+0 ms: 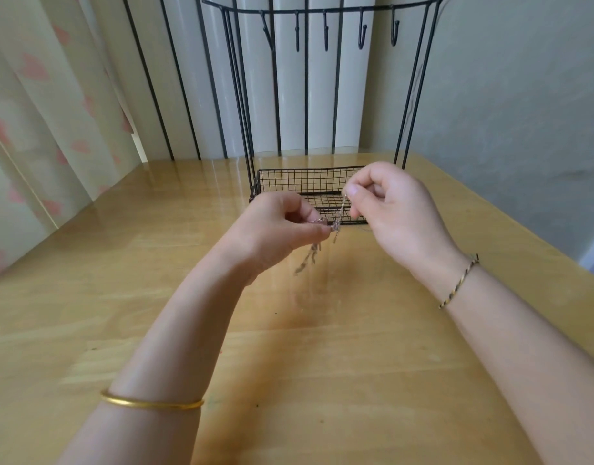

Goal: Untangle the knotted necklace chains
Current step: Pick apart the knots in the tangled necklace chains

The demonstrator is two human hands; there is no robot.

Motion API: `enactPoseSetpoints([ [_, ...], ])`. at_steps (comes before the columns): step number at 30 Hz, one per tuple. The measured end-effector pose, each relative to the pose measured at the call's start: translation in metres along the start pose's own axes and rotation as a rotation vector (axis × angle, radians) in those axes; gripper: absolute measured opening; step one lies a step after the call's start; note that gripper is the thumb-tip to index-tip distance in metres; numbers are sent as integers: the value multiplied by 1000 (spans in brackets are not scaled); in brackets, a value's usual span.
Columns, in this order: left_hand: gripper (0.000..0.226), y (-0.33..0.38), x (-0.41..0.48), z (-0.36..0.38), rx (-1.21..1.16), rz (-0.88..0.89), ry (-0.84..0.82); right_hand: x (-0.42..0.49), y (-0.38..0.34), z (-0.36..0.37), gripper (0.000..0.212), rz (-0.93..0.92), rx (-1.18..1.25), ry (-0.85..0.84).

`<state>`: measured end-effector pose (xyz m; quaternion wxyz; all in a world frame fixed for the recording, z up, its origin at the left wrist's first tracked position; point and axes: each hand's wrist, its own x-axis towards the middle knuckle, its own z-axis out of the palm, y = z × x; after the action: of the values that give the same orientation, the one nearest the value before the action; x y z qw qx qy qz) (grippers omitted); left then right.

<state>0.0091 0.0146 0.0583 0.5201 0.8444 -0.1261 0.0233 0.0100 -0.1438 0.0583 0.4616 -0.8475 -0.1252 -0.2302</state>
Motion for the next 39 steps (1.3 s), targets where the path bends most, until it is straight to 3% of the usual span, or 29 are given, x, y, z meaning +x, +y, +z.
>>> enactPoseSetpoints([
  [8,8,-3,1,2,5,34,-6,1,0,-4,9,124,-76,-214],
  [14,18,-1,2,3,-64,30,11,-1,0,-2,12,26,-216,-228],
  [19,3,0,1,0,-196,-24,-46,-1,-5,-2,12,28,-77,-187],
  [22,15,1,0,-1,-182,-28,-92,-1,-5,0,15,89,7,-195],
  [25,11,1,0,0,-166,-14,-84,-2,-4,1,13,146,111,-219],
  [33,17,-1,2,5,-206,50,47,-4,-7,2,14,201,155,-271],
  [39,16,0,2,15,25,224,162,-4,-8,2,14,360,436,-375],
])
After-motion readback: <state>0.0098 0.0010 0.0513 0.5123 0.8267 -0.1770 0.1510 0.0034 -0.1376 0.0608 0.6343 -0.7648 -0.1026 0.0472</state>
